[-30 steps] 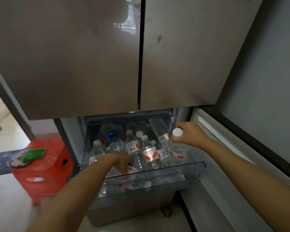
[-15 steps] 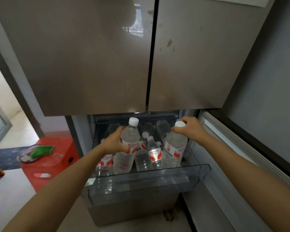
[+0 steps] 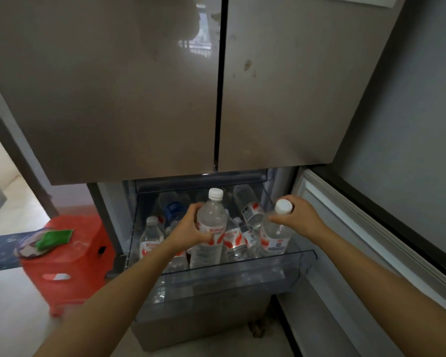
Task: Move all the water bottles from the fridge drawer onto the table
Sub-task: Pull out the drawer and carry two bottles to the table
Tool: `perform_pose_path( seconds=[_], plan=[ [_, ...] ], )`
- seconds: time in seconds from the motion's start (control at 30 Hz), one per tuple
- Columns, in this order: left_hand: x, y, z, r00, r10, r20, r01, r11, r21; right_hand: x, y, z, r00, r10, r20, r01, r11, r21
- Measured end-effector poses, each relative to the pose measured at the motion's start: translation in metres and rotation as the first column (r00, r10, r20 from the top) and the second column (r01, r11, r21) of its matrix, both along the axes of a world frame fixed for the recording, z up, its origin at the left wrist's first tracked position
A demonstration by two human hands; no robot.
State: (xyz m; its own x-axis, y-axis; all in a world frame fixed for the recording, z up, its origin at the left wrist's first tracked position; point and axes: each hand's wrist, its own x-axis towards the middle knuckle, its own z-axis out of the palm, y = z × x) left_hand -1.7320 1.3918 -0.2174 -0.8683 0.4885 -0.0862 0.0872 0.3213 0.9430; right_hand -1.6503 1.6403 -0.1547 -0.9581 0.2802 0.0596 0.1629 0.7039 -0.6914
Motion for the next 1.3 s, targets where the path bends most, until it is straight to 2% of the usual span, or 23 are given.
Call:
perform_pose_path(
  seconds=[0.27, 0.43, 0.5, 0.63, 0.83, 1.0, 1.17, 1.3],
  plan=[
    [0.009, 0.008, -0.009, 0.982, -0.188, 0.018, 0.189, 0.976, -0.112, 0.006, -0.022, -0.008, 0.977, 0.206, 0.047, -0.203, 0.977, -0.057],
    [0.008, 0.003, -0.008, 0.982, -0.18, 0.048, 0.185, 0.973, -0.139, 0.008, -0.04, -0.016, 0.985, 0.167, -0.033, -0.169, 0.983, -0.065],
    [0.005, -0.005, -0.009, 0.987, -0.106, 0.119, 0.122, 0.984, -0.13, 0.009, -0.042, -0.02, 0.986, 0.164, -0.039, -0.167, 0.982, -0.085],
    [0.007, -0.014, -0.013, 0.958, 0.209, 0.197, -0.206, 0.978, -0.038, 0.008, -0.044, -0.02, 0.986, 0.159, -0.047, -0.162, 0.983, -0.087],
    [0.016, 0.005, -0.01, 0.971, 0.193, 0.14, -0.174, 0.975, -0.138, 0.006, -0.048, -0.022, 0.984, 0.166, -0.057, -0.169, 0.985, -0.035],
    [0.02, 0.014, -0.011, 0.966, 0.25, 0.066, -0.236, 0.957, -0.167, 0.013, -0.039, -0.02, 0.989, 0.128, -0.073, -0.136, 0.982, -0.127],
    [0.033, 0.018, -0.011, 0.956, 0.292, -0.028, -0.294, 0.95, -0.109, 0.018, -0.026, -0.018, 0.995, 0.068, -0.073, -0.083, 0.97, -0.227],
    [0.041, 0.019, -0.013, 0.931, 0.361, -0.059, -0.365, 0.929, -0.067, 0.02, -0.021, -0.015, 0.994, 0.083, -0.071, -0.099, 0.961, -0.258]
  ],
)
